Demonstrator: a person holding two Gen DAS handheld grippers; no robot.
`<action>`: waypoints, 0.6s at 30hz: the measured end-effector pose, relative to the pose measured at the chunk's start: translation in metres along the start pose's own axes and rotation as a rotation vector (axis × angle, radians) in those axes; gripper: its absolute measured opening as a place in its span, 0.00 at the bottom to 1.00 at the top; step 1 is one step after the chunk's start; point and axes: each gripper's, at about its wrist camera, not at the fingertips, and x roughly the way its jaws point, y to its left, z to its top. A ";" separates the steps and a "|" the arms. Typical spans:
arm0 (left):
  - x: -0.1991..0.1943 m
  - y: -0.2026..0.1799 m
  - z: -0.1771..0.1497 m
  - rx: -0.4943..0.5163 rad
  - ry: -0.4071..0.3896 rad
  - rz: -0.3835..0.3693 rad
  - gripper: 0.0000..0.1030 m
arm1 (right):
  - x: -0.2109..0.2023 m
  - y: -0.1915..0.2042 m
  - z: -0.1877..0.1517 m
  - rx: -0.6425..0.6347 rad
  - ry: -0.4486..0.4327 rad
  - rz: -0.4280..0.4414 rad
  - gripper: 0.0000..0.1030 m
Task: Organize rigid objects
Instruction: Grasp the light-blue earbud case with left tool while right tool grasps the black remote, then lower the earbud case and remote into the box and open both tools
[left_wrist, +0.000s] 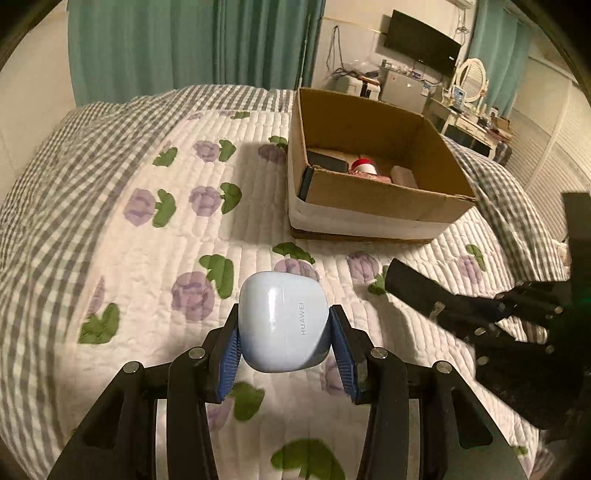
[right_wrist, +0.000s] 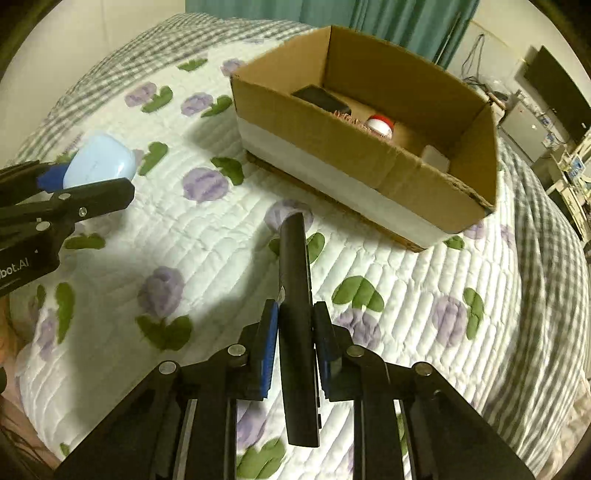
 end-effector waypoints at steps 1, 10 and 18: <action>-0.004 -0.001 0.000 0.010 -0.003 0.000 0.44 | -0.007 0.000 0.000 -0.003 -0.008 -0.005 0.18; -0.043 -0.021 0.047 0.062 -0.095 -0.074 0.44 | -0.105 -0.008 0.038 0.015 -0.229 -0.080 0.18; -0.030 -0.046 0.132 0.092 -0.152 -0.078 0.44 | -0.126 -0.057 0.098 0.124 -0.390 -0.089 0.18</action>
